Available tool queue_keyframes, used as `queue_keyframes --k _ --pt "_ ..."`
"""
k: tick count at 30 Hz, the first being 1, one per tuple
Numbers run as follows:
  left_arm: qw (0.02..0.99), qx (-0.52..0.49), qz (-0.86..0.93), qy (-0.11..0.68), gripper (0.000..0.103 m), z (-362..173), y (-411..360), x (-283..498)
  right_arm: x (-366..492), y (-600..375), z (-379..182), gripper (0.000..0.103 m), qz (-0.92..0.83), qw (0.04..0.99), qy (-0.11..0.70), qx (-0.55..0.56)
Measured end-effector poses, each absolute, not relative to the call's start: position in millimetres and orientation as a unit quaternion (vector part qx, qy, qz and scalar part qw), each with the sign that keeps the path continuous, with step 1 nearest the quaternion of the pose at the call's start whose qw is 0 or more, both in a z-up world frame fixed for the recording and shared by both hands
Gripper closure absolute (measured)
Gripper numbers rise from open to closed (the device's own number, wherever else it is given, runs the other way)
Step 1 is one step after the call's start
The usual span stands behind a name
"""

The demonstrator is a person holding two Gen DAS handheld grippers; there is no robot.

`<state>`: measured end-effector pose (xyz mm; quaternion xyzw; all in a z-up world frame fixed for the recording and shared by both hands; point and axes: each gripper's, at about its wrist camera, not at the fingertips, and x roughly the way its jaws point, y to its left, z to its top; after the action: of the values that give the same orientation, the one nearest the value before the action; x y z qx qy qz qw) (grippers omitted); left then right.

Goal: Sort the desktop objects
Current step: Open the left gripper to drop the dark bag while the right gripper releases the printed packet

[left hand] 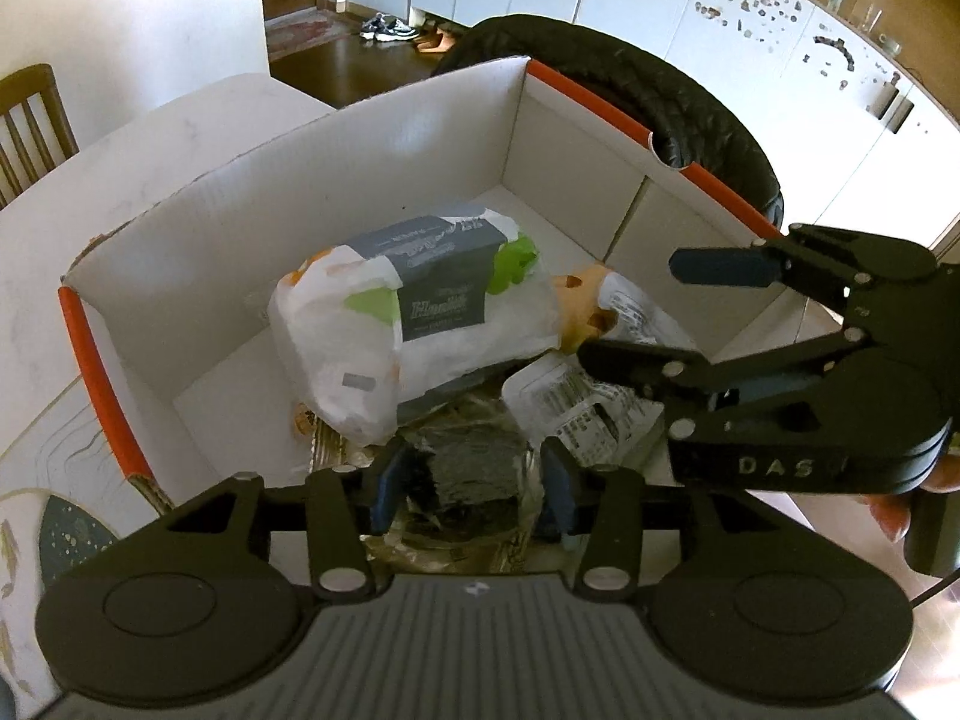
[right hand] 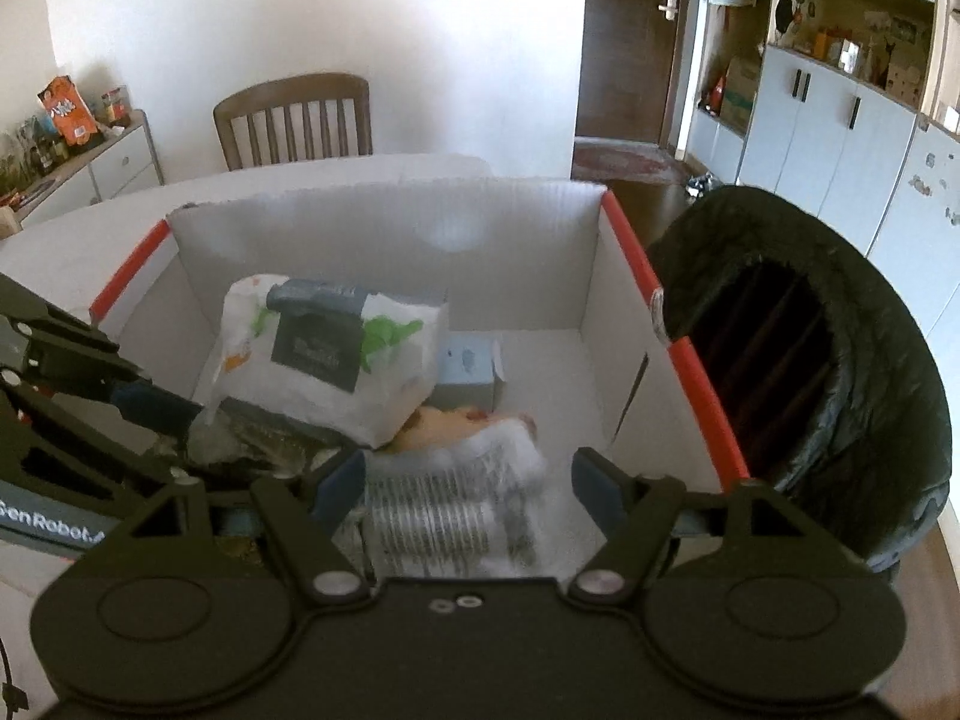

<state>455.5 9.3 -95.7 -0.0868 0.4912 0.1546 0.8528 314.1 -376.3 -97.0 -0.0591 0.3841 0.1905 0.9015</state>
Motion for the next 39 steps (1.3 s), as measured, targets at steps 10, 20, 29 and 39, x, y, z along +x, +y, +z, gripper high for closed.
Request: queue_keyframes --k 10,20,29,39 --pt "0.862 -0.097 0.154 0.472 0.043 -83.7 7.2 442.8 311.6 -385.1 -77.7 0.025 0.191 0.909 0.368 -0.045" --pt "0.872 -0.101 0.153 0.455 0.043 -69.2 -1.4 425.0 300.0 -391.6 -65.7 0.023 0.199 0.911 0.36 -0.032" --pt "0.883 -0.114 0.164 0.425 0.043 -52.1 -6.5 404.3 283.5 -390.1 -50.0 0.023 0.218 0.911 0.349 -0.032" --pt "0.897 -0.096 0.17 0.398 0.043 -37.9 -8.1 380.7 261.0 -372.6 -33.5 0.019 0.219 0.915 0.338 -0.024"
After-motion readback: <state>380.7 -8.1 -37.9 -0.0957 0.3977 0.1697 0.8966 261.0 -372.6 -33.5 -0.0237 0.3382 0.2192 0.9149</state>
